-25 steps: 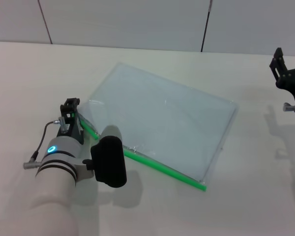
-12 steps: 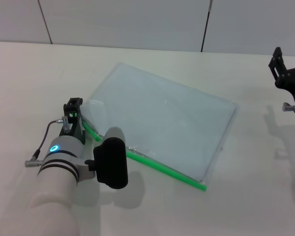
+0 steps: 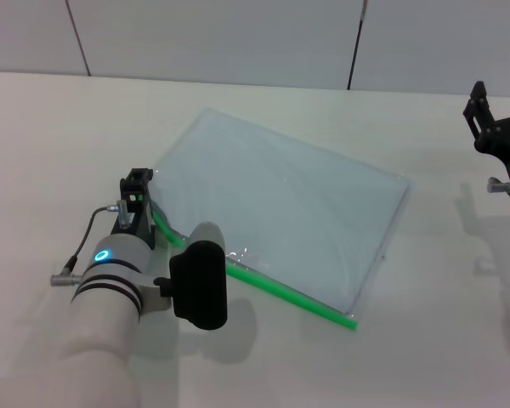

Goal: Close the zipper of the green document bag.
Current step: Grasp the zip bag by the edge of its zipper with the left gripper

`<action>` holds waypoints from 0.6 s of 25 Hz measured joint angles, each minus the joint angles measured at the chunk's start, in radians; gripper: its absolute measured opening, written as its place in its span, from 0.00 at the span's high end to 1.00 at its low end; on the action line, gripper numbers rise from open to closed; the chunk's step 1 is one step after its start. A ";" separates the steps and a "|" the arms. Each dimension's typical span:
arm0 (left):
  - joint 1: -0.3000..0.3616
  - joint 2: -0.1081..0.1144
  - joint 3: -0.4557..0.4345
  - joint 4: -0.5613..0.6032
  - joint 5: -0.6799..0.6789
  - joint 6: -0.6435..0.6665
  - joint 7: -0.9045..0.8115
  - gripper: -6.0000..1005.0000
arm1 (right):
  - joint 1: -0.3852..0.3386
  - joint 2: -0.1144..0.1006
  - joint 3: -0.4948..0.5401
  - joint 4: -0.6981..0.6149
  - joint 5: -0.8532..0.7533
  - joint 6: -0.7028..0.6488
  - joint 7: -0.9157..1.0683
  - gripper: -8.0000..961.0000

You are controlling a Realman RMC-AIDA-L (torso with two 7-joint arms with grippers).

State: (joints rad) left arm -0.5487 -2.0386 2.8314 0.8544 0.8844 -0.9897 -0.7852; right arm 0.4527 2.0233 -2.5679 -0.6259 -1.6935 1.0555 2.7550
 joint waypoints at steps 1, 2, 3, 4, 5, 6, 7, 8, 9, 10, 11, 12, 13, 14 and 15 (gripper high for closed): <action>0.000 0.000 0.000 0.000 -0.001 0.003 0.004 0.52 | 0.000 0.000 0.000 0.000 0.000 0.000 0.000 0.21; 0.000 0.000 0.000 0.000 -0.001 0.005 0.007 0.52 | 0.000 0.000 0.000 -0.001 0.000 0.000 0.000 0.21; 0.000 0.000 0.000 0.000 -0.001 0.007 0.012 0.52 | 0.000 0.000 0.000 -0.001 0.000 0.001 0.000 0.21; 0.000 0.000 0.000 0.000 -0.002 0.007 0.015 0.52 | 0.000 0.000 -0.001 -0.001 0.000 0.002 -0.001 0.21; 0.000 0.000 0.000 0.000 -0.002 0.007 0.017 0.53 | 0.000 0.000 -0.001 -0.002 0.000 0.005 -0.003 0.21; 0.000 0.000 0.000 0.000 -0.003 0.008 0.020 0.53 | 0.000 0.000 -0.002 -0.003 0.000 0.009 -0.008 0.21; 0.000 0.000 0.000 0.000 -0.003 0.008 0.021 0.53 | -0.001 0.000 -0.003 -0.006 0.000 0.012 -0.016 0.21; 0.000 0.000 0.000 0.000 -0.003 0.008 0.022 0.53 | -0.002 0.000 -0.003 -0.011 0.000 0.014 -0.027 0.21; 0.000 0.000 0.000 0.000 -0.003 0.008 0.023 0.54 | -0.003 0.000 -0.003 -0.017 0.001 0.016 -0.038 0.21; 0.000 0.000 0.000 0.000 -0.003 0.008 0.023 0.55 | -0.006 0.000 -0.003 -0.024 0.003 0.016 -0.051 0.21; 0.000 0.000 0.000 0.000 -0.004 0.008 0.023 0.57 | -0.006 0.000 -0.003 -0.024 0.003 0.016 -0.051 0.21; -0.001 0.000 0.000 0.000 -0.004 0.008 0.023 0.58 | -0.006 0.000 -0.003 -0.026 0.005 0.016 -0.054 0.21; -0.001 0.000 0.000 0.000 -0.004 0.007 0.024 0.60 | -0.007 0.000 -0.003 -0.026 0.005 0.016 -0.055 0.21; -0.001 0.000 0.000 0.000 -0.003 0.005 0.024 0.62 | -0.007 0.000 -0.003 -0.026 0.005 0.016 -0.055 0.21; -0.002 0.000 0.000 0.000 -0.002 0.004 0.024 0.63 | -0.008 0.000 -0.003 -0.026 0.005 0.016 -0.055 0.21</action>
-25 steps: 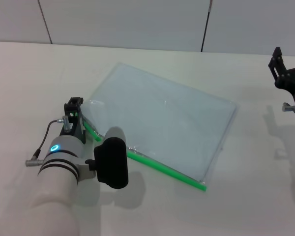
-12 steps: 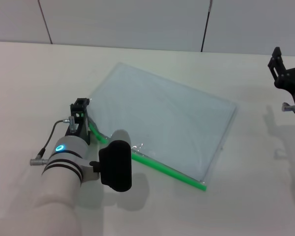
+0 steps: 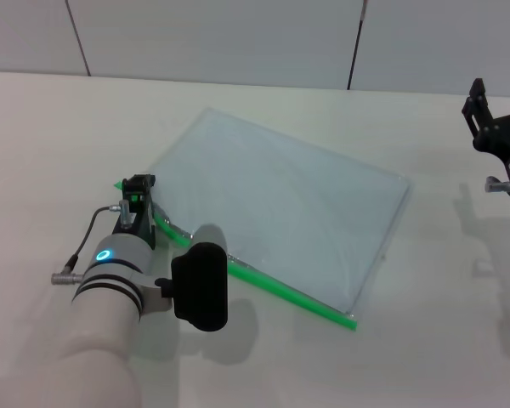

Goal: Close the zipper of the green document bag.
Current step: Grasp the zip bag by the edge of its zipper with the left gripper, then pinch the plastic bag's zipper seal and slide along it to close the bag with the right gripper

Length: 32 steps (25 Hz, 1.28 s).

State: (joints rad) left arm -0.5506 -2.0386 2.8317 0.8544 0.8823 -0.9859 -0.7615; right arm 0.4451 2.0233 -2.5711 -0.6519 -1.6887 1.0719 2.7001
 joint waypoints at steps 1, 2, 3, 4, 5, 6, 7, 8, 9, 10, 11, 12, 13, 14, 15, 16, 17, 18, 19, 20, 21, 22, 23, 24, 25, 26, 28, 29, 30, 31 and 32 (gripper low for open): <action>0.000 0.000 0.000 0.000 0.002 -0.001 0.000 0.64 | -0.001 0.000 0.000 0.000 -0.001 0.000 0.000 0.21; 0.000 0.000 0.000 0.000 0.003 -0.003 -0.001 0.65 | -0.001 0.000 0.000 0.000 -0.003 0.000 0.000 0.21; 0.000 0.000 0.000 0.000 0.004 -0.003 -0.002 0.66 | -0.002 0.000 0.000 -0.002 -0.005 0.000 0.000 0.21; 0.000 0.000 0.000 0.000 0.004 -0.004 -0.002 0.67 | -0.002 0.000 0.000 -0.002 -0.005 0.000 0.000 0.21; 0.000 0.000 0.000 0.000 0.005 -0.005 -0.003 0.68 | -0.002 0.000 0.000 -0.004 -0.005 0.000 0.000 0.21; 0.000 0.000 0.000 0.000 0.005 -0.006 -0.003 0.69 | -0.002 0.000 0.000 -0.005 -0.005 0.000 0.000 0.21; 0.000 0.000 0.000 0.000 0.005 -0.006 -0.003 0.70 | -0.002 0.000 -0.001 -0.006 -0.005 0.000 0.000 0.21; 0.000 0.000 0.000 0.000 0.006 -0.007 -0.004 0.71 | -0.002 0.000 -0.004 -0.007 -0.005 0.001 0.000 0.21; 0.000 0.000 0.000 0.000 0.006 -0.008 -0.004 0.72 | -0.002 0.000 -0.007 -0.007 -0.005 0.002 0.000 0.21; 0.000 0.000 0.000 0.000 0.007 -0.009 -0.005 0.73 | -0.002 0.000 -0.011 -0.008 -0.005 0.005 0.000 0.21; 0.000 0.000 0.000 0.000 0.008 -0.010 -0.006 0.74 | -0.002 0.000 -0.016 -0.008 -0.005 0.009 0.000 0.21; 0.000 0.000 0.000 0.001 0.008 -0.012 -0.007 0.76 | -0.002 0.000 -0.020 -0.008 -0.005 0.014 0.000 0.21; 0.000 0.000 0.000 0.002 0.009 -0.016 -0.009 0.77 | -0.002 0.000 -0.024 -0.008 -0.005 0.019 0.000 0.21; 0.000 0.000 0.000 0.003 0.011 -0.020 -0.010 0.79 | -0.002 0.000 -0.027 -0.008 -0.005 0.023 0.000 0.21; 0.000 0.000 0.000 0.003 0.015 -0.027 -0.013 0.80 | -0.002 0.000 -0.029 -0.008 -0.005 0.025 0.000 0.21; 0.000 0.000 0.000 0.003 0.017 -0.031 -0.016 0.82 | -0.002 0.000 -0.031 -0.008 -0.005 0.026 0.000 0.21; 0.000 0.000 0.000 0.004 0.021 -0.038 -0.024 0.84 | -0.002 0.000 -0.033 -0.008 -0.005 0.026 0.000 0.21; 0.000 0.000 0.000 0.004 0.025 -0.042 -0.033 0.85 | -0.002 0.000 -0.033 -0.008 -0.005 0.027 0.000 0.21; 0.000 0.000 0.000 0.005 0.027 -0.046 -0.041 0.87 | -0.002 0.000 -0.033 -0.008 -0.005 0.027 0.000 0.21; 0.000 0.000 0.000 0.005 0.030 -0.048 -0.045 0.89 | -0.002 0.000 -0.033 -0.008 -0.005 0.027 0.000 0.21; 0.000 0.000 0.000 0.005 0.031 -0.049 -0.047 0.90 | -0.002 0.000 -0.034 -0.008 -0.005 0.027 0.000 0.21; 0.000 0.000 0.000 0.005 0.031 -0.049 -0.047 0.92 | -0.002 0.000 -0.034 -0.008 -0.005 0.027 0.000 0.21; -0.001 0.000 0.000 0.007 0.030 -0.049 -0.047 0.94 | -0.002 0.000 -0.035 -0.008 -0.005 0.027 0.000 0.21; -0.001 0.000 0.000 0.007 0.030 -0.049 -0.047 0.94 | -0.002 0.000 -0.035 -0.008 -0.005 0.027 0.000 0.21; -0.001 0.000 0.000 0.008 0.027 -0.048 -0.047 0.94 | -0.002 0.000 -0.036 -0.009 -0.005 0.029 0.000 0.21; -0.001 0.000 0.000 0.008 0.027 -0.047 -0.048 0.94 | -0.002 0.000 -0.038 -0.009 -0.005 0.031 0.000 0.21; -0.002 0.000 -0.001 0.008 0.026 -0.045 -0.051 0.94 | -0.002 0.000 -0.047 -0.009 -0.005 0.038 0.000 0.21; -0.002 0.000 -0.001 0.008 0.026 -0.044 -0.053 0.94 | -0.002 0.000 -0.050 -0.009 -0.005 0.038 0.000 0.22; -0.002 0.000 -0.001 0.008 0.029 -0.044 -0.058 0.94 | -0.001 0.000 -0.052 -0.009 -0.005 0.038 0.000 0.22; -0.002 0.000 -0.001 0.008 0.032 -0.045 -0.064 0.94 | -0.001 0.000 -0.056 -0.009 -0.005 0.038 0.000 0.22; -0.003 0.000 -0.001 0.008 0.038 -0.047 -0.074 0.94 | -0.001 0.000 -0.056 -0.009 -0.005 0.038 0.000 0.22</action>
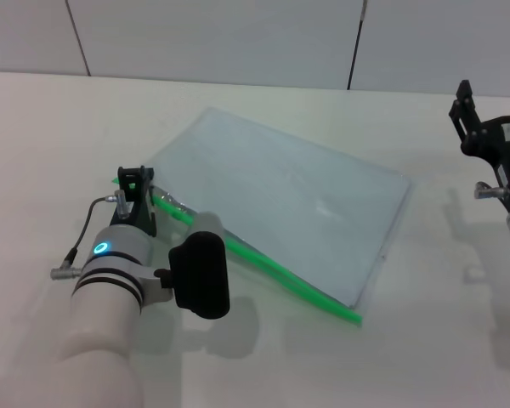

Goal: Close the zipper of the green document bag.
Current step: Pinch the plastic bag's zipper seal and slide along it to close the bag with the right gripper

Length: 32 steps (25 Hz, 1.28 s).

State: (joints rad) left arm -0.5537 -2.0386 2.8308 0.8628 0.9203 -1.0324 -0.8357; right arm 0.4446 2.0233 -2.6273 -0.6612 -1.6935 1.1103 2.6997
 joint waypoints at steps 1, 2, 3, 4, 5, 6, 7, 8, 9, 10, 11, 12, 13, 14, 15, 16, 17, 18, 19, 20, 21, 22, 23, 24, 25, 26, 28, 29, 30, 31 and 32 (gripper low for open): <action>0.000 0.000 0.000 0.000 0.000 0.000 0.000 0.94 | 0.001 0.000 -0.003 0.000 0.000 0.000 0.000 0.22; -0.001 0.000 0.000 0.000 0.013 -0.003 -0.021 0.94 | 0.001 0.000 -0.006 0.000 0.000 0.000 0.000 0.22; -0.002 0.000 0.001 0.000 0.026 -0.005 -0.039 0.94 | 0.002 -0.001 -0.008 0.000 0.000 0.000 0.000 0.22; -0.002 0.000 0.001 0.000 0.032 -0.005 -0.044 0.94 | 0.002 -0.001 -0.009 0.000 0.000 -0.002 0.000 0.22; -0.002 0.000 0.001 0.000 0.038 -0.007 -0.051 0.94 | 0.003 -0.001 -0.011 0.000 0.000 -0.005 0.000 0.22; -0.002 0.000 0.001 0.001 0.046 -0.010 -0.063 0.94 | 0.005 -0.001 -0.014 0.000 0.000 -0.008 0.000 0.22; -0.002 0.000 0.001 0.003 0.054 -0.014 -0.073 0.94 | 0.005 -0.001 -0.017 0.000 0.000 -0.010 0.000 0.22; -0.002 0.000 0.001 0.004 0.061 -0.017 -0.082 0.94 | 0.006 -0.001 -0.019 0.000 0.000 -0.011 0.000 0.22; -0.002 0.001 0.001 0.006 0.069 -0.021 -0.092 0.94 | 0.006 -0.002 -0.020 0.000 0.000 -0.012 0.000 0.23; -0.002 0.001 0.001 0.010 0.080 -0.026 -0.104 0.94 | 0.006 -0.002 -0.021 0.000 0.000 -0.012 0.000 0.23; -0.002 0.002 0.001 0.013 0.090 -0.029 -0.116 0.94 | 0.006 -0.003 -0.022 -0.001 0.000 -0.012 0.000 0.23; -0.001 0.002 0.001 0.015 0.106 -0.031 -0.130 0.94 | 0.006 -0.003 -0.025 -0.001 0.000 -0.012 0.000 0.23; 0.000 0.002 0.000 0.016 0.115 -0.032 -0.139 0.94 | 0.007 -0.003 -0.029 -0.001 -0.001 -0.012 0.000 0.23; 0.000 0.003 -0.001 0.016 0.127 -0.035 -0.151 0.94 | 0.007 -0.003 -0.034 -0.001 -0.001 -0.012 0.000 0.23; 0.000 0.003 0.000 0.016 0.130 -0.037 -0.154 0.94 | 0.007 -0.003 -0.038 -0.001 -0.001 -0.013 0.000 0.23; -0.001 0.003 0.000 0.017 0.134 -0.039 -0.158 0.94 | 0.008 -0.004 -0.042 -0.001 -0.001 -0.013 0.000 0.23; -0.001 0.004 0.000 0.017 0.138 -0.040 -0.162 0.94 | 0.010 -0.004 -0.046 -0.002 -0.001 -0.013 -0.002 0.23; -0.001 0.004 0.001 0.017 0.143 -0.040 -0.167 0.94 | 0.011 -0.005 -0.050 -0.001 -0.001 -0.013 -0.004 0.23; -0.001 0.004 -0.001 0.018 0.159 -0.042 -0.180 0.94 | 0.012 -0.005 -0.054 -0.002 -0.001 -0.013 -0.005 0.23; -0.001 0.004 -0.001 0.018 0.159 -0.042 -0.180 0.94 | 0.014 -0.005 -0.060 -0.002 -0.001 -0.013 -0.006 0.23; -0.001 0.004 -0.001 0.018 0.168 -0.043 -0.188 0.94 | 0.016 -0.005 -0.069 -0.001 -0.001 -0.014 -0.007 0.23; 0.000 0.005 -0.002 0.019 0.175 -0.045 -0.195 0.94 | 0.016 -0.005 -0.069 -0.001 -0.001 -0.014 -0.007 0.23; -0.001 0.005 -0.002 0.020 0.180 -0.048 -0.202 0.94 | 0.017 -0.005 -0.074 -0.001 -0.001 -0.015 -0.008 0.23; -0.001 0.005 -0.002 0.021 0.182 -0.050 -0.207 0.94 | 0.018 -0.005 -0.079 0.000 -0.002 -0.015 -0.008 0.23; -0.002 0.005 -0.001 0.023 0.184 -0.052 -0.213 0.94 | 0.019 -0.005 -0.085 0.000 -0.002 -0.016 -0.008 0.23; -0.002 0.006 0.000 0.024 0.186 -0.054 -0.219 0.94 | 0.020 -0.006 -0.092 0.000 -0.002 -0.016 -0.008 0.23; -0.002 0.007 -0.002 0.024 0.199 -0.054 -0.237 0.94 | 0.024 -0.006 -0.105 0.003 -0.004 -0.017 -0.008 0.23; -0.001 0.007 -0.003 0.024 0.204 -0.054 -0.245 0.94 | 0.026 -0.006 -0.111 0.004 -0.004 -0.018 -0.009 0.23; 0.000 0.007 -0.004 0.024 0.211 -0.055 -0.256 0.94 | 0.028 -0.006 -0.116 0.005 -0.004 -0.019 -0.009 0.23; 0.000 0.008 -0.005 0.024 0.218 -0.056 -0.270 0.94 | 0.029 -0.006 -0.119 0.006 -0.005 -0.023 -0.009 0.23; 0.000 0.008 -0.005 0.024 0.223 -0.056 -0.279 0.94 | 0.030 -0.006 -0.122 0.006 -0.005 -0.027 -0.009 0.23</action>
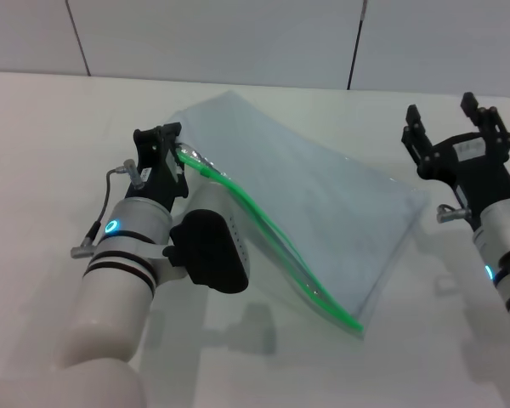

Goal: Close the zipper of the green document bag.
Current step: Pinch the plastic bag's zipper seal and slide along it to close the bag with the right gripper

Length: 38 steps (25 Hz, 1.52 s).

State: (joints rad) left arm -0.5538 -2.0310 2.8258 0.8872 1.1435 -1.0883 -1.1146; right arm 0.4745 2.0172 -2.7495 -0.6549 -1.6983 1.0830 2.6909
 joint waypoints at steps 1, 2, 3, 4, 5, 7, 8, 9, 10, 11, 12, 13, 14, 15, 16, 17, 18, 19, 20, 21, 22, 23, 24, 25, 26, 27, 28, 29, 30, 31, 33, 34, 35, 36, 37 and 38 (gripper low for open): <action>0.000 0.000 0.000 0.001 0.007 0.000 -0.011 0.94 | 0.001 0.000 -0.001 0.000 -0.001 -0.005 0.000 0.23; 0.000 0.000 0.000 0.001 0.012 -0.001 -0.020 0.94 | 0.001 0.000 -0.002 0.000 -0.004 -0.009 -0.001 0.23; 0.000 0.000 0.000 0.001 0.018 -0.001 -0.031 0.94 | 0.001 0.000 -0.002 0.000 -0.007 -0.012 -0.001 0.23; 0.001 0.000 -0.001 0.001 0.030 -0.005 -0.050 0.94 | 0.001 0.000 -0.003 0.000 -0.014 -0.013 -0.001 0.23; 0.001 0.000 -0.001 0.001 0.030 -0.005 -0.050 0.94 | 0.001 0.000 -0.003 0.000 -0.022 -0.015 -0.001 0.23; 0.001 0.000 -0.001 0.002 0.038 -0.009 -0.067 0.94 | 0.001 0.000 -0.006 -0.002 -0.043 -0.020 -0.001 0.23; 0.001 0.000 -0.001 0.002 0.042 -0.013 -0.076 0.94 | 0.001 0.000 -0.009 -0.003 -0.052 -0.022 -0.002 0.23; 0.001 0.000 -0.001 0.002 0.046 -0.018 -0.084 0.94 | 0.001 0.000 -0.015 -0.004 -0.059 -0.025 -0.002 0.23; 0.001 0.000 -0.001 0.002 0.048 -0.023 -0.089 0.94 | 0.001 0.000 -0.024 -0.005 -0.062 -0.026 -0.002 0.23; 0.002 0.000 -0.001 0.002 0.051 -0.028 -0.094 0.94 | 0.001 0.000 -0.034 -0.006 -0.063 -0.026 -0.002 0.23; 0.002 0.001 -0.002 0.003 0.053 -0.036 -0.099 0.94 | 0.001 0.000 -0.043 -0.007 -0.064 -0.026 -0.002 0.23; 0.003 0.001 -0.002 0.003 0.056 -0.042 -0.102 0.94 | 0.001 0.000 -0.055 -0.008 -0.065 -0.026 -0.002 0.23; 0.003 0.002 -0.002 0.003 0.058 -0.045 -0.104 0.94 | 0.001 0.000 -0.066 -0.009 -0.067 -0.026 -0.002 0.23; 0.003 0.002 -0.002 0.004 0.062 -0.049 -0.107 0.94 | 0.000 -0.001 -0.075 -0.014 -0.075 -0.023 -0.002 0.23; 0.004 0.002 -0.002 0.004 0.064 -0.051 -0.109 0.94 | -0.002 -0.002 -0.082 -0.021 -0.085 -0.021 -0.002 0.23; 0.005 0.002 -0.002 0.004 0.065 -0.051 -0.110 0.94 | -0.005 -0.005 -0.085 -0.032 -0.102 -0.018 -0.002 0.23; 0.007 0.002 -0.002 0.004 0.065 -0.051 -0.111 0.94 | -0.007 -0.009 -0.088 -0.045 -0.120 -0.017 -0.002 0.23; 0.008 0.003 -0.002 0.004 0.065 -0.051 -0.112 0.94 | -0.009 -0.014 -0.090 -0.055 -0.136 -0.016 -0.002 0.23; 0.009 0.004 -0.002 0.004 0.065 -0.051 -0.112 0.94 | -0.013 -0.021 -0.092 -0.071 -0.153 -0.016 -0.002 0.23; 0.010 0.004 -0.002 0.005 0.065 -0.052 -0.112 0.94 | -0.018 -0.031 -0.093 -0.088 -0.169 -0.018 -0.002 0.23; 0.010 0.005 -0.002 0.005 0.065 -0.052 -0.112 0.94 | -0.023 -0.041 -0.094 -0.104 -0.183 -0.020 -0.003 0.23; 0.010 0.005 -0.002 0.005 0.065 -0.052 -0.112 0.94 | -0.029 -0.057 -0.098 -0.131 -0.202 -0.024 -0.003 0.23; 0.010 0.005 -0.002 0.005 0.065 -0.052 -0.112 0.94 | -0.032 -0.070 -0.101 -0.147 -0.214 -0.026 -0.004 0.23; 0.010 0.005 -0.002 0.006 0.065 -0.052 -0.112 0.94 | -0.033 -0.084 -0.111 -0.170 -0.225 -0.028 -0.005 0.23; 0.010 0.005 -0.002 0.006 0.065 -0.052 -0.112 0.94 | -0.034 -0.100 -0.119 -0.193 -0.229 -0.034 -0.010 0.23; 0.011 0.005 -0.002 0.006 0.065 -0.052 -0.112 0.94 | -0.033 -0.112 -0.125 -0.213 -0.232 -0.042 -0.016 0.23; 0.011 0.005 -0.001 0.006 0.065 -0.052 -0.112 0.94 | -0.033 -0.124 -0.128 -0.237 -0.235 -0.063 -0.030 0.23; 0.011 0.005 -0.001 0.006 0.065 -0.052 -0.112 0.94 | -0.032 -0.137 -0.129 -0.263 -0.239 -0.092 -0.050 0.23; 0.011 0.005 0.000 0.006 0.065 -0.052 -0.112 0.94 | -0.030 -0.145 -0.129 -0.287 -0.242 -0.126 -0.078 0.23; 0.010 0.005 0.001 0.006 0.065 -0.052 -0.112 0.94 | -0.029 -0.151 -0.129 -0.305 -0.244 -0.151 -0.103 0.23; 0.009 0.005 0.002 0.006 0.065 -0.053 -0.112 0.94 | -0.028 -0.153 -0.129 -0.325 -0.245 -0.177 -0.151 0.24; 0.009 0.005 0.002 0.006 0.066 -0.053 -0.112 0.94 | -0.028 -0.152 -0.128 -0.329 -0.244 -0.182 -0.165 0.24; 0.009 0.005 0.003 0.006 0.067 -0.053 -0.112 0.94 | -0.027 -0.151 -0.127 -0.334 -0.242 -0.189 -0.177 0.24; 0.009 0.005 0.003 0.006 0.070 -0.053 -0.112 0.94 | -0.026 -0.151 -0.125 -0.340 -0.242 -0.201 -0.182 0.24; 0.009 0.005 0.003 0.006 0.073 -0.053 -0.111 0.94 | -0.024 -0.152 -0.122 -0.349 -0.241 -0.220 -0.187 0.24; 0.009 0.005 0.003 0.006 0.076 -0.053 -0.110 0.94 | -0.022 -0.154 -0.119 -0.357 -0.242 -0.234 -0.189 0.24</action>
State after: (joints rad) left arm -0.5448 -2.0263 2.8288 0.8928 1.2193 -1.1413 -1.2251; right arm 0.4528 1.8636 -2.8688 -1.0124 -1.9399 0.8489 2.5016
